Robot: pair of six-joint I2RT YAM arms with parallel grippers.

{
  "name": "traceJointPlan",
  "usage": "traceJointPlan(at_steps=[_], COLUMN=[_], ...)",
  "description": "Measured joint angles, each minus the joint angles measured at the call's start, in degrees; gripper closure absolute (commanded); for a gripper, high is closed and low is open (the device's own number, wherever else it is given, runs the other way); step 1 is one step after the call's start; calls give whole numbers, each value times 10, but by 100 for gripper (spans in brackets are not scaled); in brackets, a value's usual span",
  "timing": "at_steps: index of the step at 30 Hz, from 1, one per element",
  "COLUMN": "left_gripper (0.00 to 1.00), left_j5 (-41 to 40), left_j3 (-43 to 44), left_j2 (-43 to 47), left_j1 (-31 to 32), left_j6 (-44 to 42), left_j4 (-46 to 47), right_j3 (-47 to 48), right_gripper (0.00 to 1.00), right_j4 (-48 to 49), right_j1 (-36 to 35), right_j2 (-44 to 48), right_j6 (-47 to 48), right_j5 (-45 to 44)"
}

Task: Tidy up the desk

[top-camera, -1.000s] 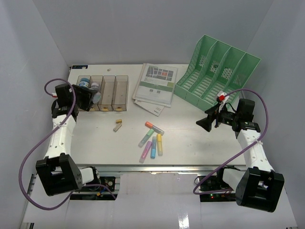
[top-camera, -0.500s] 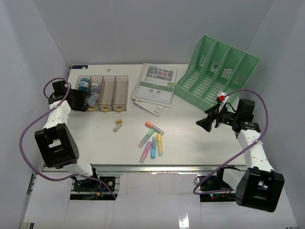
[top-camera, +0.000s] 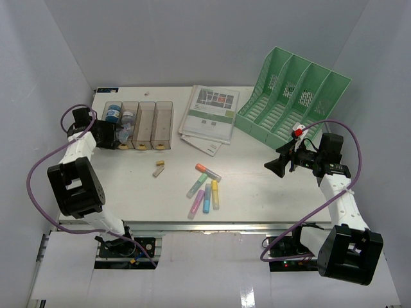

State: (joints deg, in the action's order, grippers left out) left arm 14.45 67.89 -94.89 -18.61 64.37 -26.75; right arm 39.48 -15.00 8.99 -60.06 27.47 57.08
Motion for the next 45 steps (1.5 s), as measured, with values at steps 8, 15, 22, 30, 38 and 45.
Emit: traceJointPlan(at_steps=[8,15,22,30,38,45], left_gripper=[65,49,20,2,2,2], left_j5=[2,5,16,29,31,54], left_j3=[11,15,15,16,18,-50], left_j2=[-12,-29,-40,-41,-27,119], left_j1=[0,0,5,9,9,9], left_j6=[-5,-8,-13,-26,-47,-165], left_j4=[6,16,30,44,46,103], right_j3=[0,0,0,0,0,0], right_gripper=[3,3,3,3,3,2], right_j4=[0,0,0,0,-2,-23], right_j1=[0,0,0,0,0,-2], right_j2=[-5,-7,-9,-10,-10,-18], right_j6=[2,2,4,8,14,41], right_j5=[-2,-2,-3,-4,-3,15])
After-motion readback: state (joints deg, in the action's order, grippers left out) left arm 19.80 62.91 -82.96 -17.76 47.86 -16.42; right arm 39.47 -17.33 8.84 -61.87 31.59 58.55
